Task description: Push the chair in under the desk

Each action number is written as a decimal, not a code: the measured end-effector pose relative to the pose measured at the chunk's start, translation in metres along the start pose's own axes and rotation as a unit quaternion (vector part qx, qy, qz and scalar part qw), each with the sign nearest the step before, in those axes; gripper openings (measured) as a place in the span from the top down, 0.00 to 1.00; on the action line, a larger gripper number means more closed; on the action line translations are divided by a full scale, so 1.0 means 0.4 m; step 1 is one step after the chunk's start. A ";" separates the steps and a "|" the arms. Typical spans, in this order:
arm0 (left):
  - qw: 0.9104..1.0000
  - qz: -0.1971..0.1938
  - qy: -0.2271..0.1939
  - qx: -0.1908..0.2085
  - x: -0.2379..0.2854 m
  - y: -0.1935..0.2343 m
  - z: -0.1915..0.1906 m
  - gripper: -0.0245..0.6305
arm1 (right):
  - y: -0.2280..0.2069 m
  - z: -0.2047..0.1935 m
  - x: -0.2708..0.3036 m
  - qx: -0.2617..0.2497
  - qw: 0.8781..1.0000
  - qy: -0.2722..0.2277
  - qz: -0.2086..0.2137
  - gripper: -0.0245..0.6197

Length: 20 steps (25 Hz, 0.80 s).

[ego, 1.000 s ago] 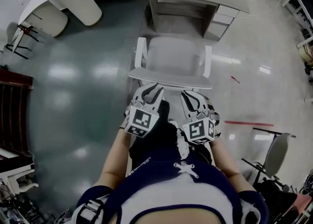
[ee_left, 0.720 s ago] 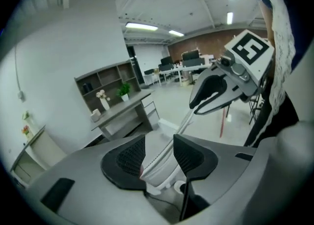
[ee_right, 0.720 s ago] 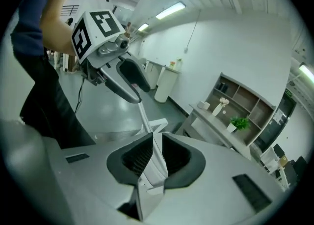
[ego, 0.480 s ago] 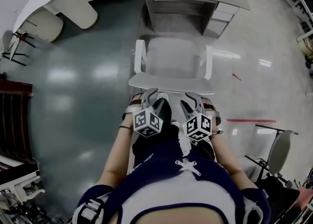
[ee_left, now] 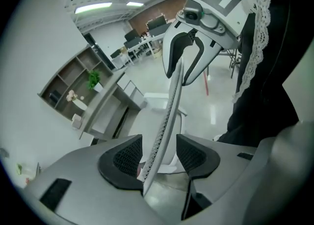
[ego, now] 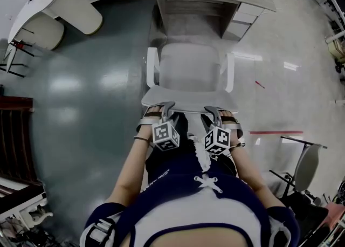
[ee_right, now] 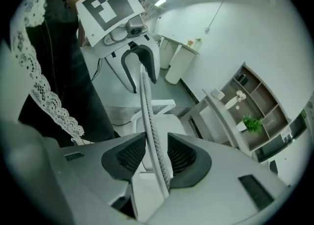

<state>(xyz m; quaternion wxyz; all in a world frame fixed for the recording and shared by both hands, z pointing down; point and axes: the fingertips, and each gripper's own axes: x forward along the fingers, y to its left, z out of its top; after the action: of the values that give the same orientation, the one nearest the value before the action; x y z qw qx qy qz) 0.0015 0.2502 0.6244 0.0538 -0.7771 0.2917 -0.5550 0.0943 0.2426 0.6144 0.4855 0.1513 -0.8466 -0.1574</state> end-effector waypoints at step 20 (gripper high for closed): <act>0.996 -0.077 -0.014 -0.050 0.049 0.024 -0.028 0.70 | -0.015 -0.014 0.065 0.067 0.997 0.014 0.032 0.77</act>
<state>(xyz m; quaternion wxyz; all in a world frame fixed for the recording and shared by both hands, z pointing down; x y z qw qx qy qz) -0.0082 0.2350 0.6411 -0.0237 -0.8066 0.2579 -0.5314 0.0872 0.2261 0.6348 0.4905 0.1584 -0.8530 -0.0822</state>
